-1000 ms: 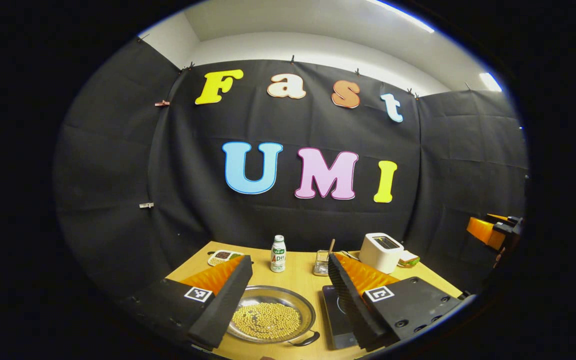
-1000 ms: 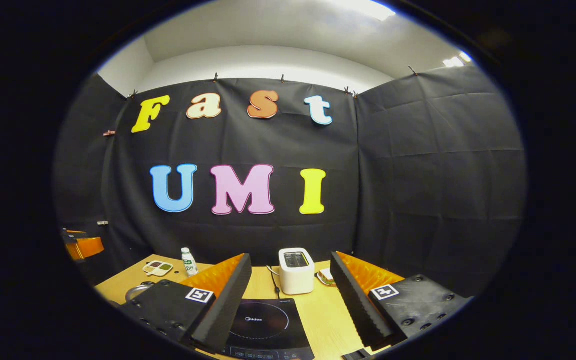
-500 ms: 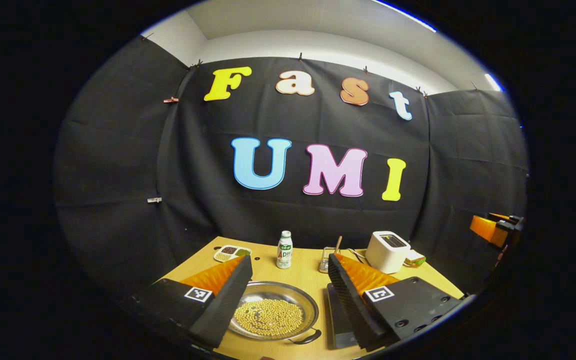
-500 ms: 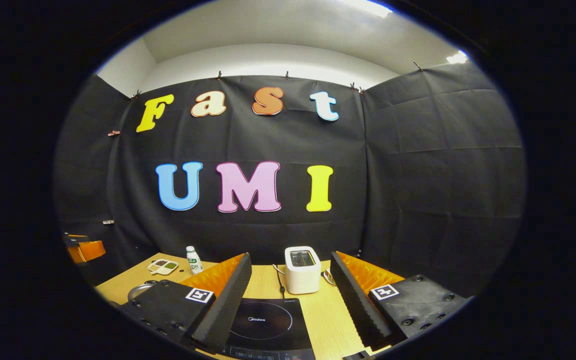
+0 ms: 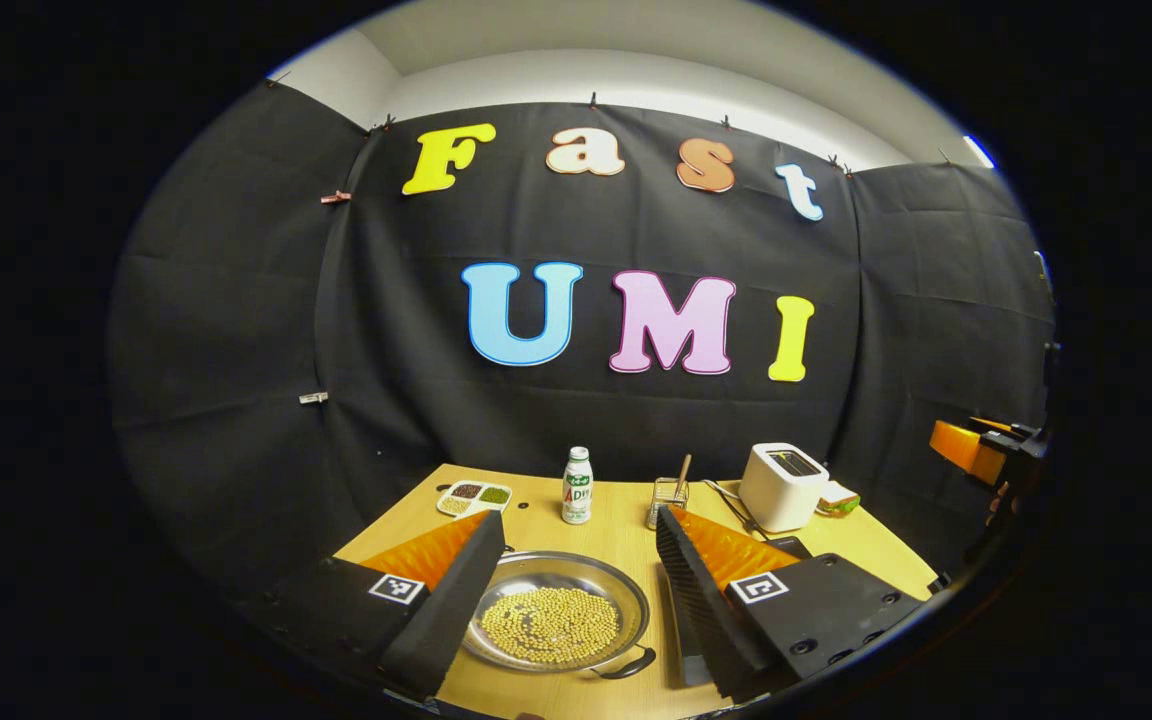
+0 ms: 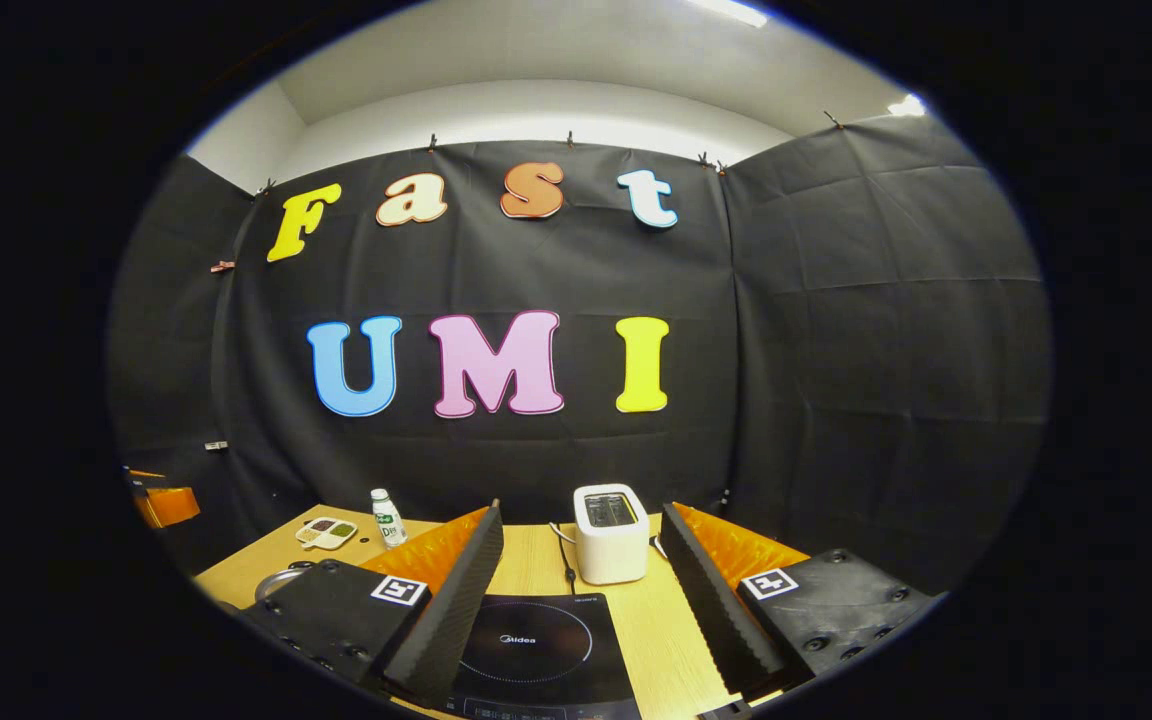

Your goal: First push the handle of the pot to place it horizontally, then grasp the pot with both hands and set it on the induction cooktop.

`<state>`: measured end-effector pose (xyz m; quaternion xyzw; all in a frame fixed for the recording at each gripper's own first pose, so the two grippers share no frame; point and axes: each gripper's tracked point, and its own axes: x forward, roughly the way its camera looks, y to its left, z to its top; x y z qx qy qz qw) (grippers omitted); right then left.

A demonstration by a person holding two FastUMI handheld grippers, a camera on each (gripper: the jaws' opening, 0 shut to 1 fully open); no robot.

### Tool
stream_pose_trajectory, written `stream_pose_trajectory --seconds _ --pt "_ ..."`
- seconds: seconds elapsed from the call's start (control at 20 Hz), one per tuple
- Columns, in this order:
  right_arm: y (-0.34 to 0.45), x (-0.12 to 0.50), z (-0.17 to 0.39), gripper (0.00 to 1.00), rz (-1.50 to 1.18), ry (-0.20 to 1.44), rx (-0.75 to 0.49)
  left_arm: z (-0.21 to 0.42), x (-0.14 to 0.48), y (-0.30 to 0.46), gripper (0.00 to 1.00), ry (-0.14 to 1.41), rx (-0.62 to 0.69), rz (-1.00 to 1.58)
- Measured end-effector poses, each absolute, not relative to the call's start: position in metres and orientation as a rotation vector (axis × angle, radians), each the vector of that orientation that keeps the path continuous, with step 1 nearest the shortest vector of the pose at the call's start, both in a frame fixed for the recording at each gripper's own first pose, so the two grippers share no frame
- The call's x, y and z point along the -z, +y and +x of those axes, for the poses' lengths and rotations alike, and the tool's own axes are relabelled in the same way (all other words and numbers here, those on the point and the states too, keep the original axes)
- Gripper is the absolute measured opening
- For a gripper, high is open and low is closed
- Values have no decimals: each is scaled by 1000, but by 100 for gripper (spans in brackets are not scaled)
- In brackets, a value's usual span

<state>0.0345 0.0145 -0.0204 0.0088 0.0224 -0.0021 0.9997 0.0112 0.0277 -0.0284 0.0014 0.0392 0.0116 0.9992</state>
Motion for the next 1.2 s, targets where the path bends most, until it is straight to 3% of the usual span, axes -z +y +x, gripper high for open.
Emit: stream_pose_trajectory --seconds 0.2,0.3,0.4,0.65,0.7,0.85,0.95,1.2 --pt "24 17 31 98 -5 38 -2 13 40 35 95 113 8 -20" --pt "28 15 29 98 -24 33 -1 14 50 42 89 145 24 -23" --pt "32 16 27 98 -35 33 -1 16 56 52 79 166 28 -17" --pt "42 16 24 98 -48 31 13 18 80 60 41 241 88 -18" --pt "43 19 23 98 -47 37 14 18 87 62 41 261 99 -20" --pt "47 22 17 98 -41 43 21 16 114 63 17 334 137 1" --pt "49 28 14 98 -50 55 25 12 130 65 6 383 151 28" --pt "54 38 5 98 -42 76 36 -1 171 57 5 487 216 111"
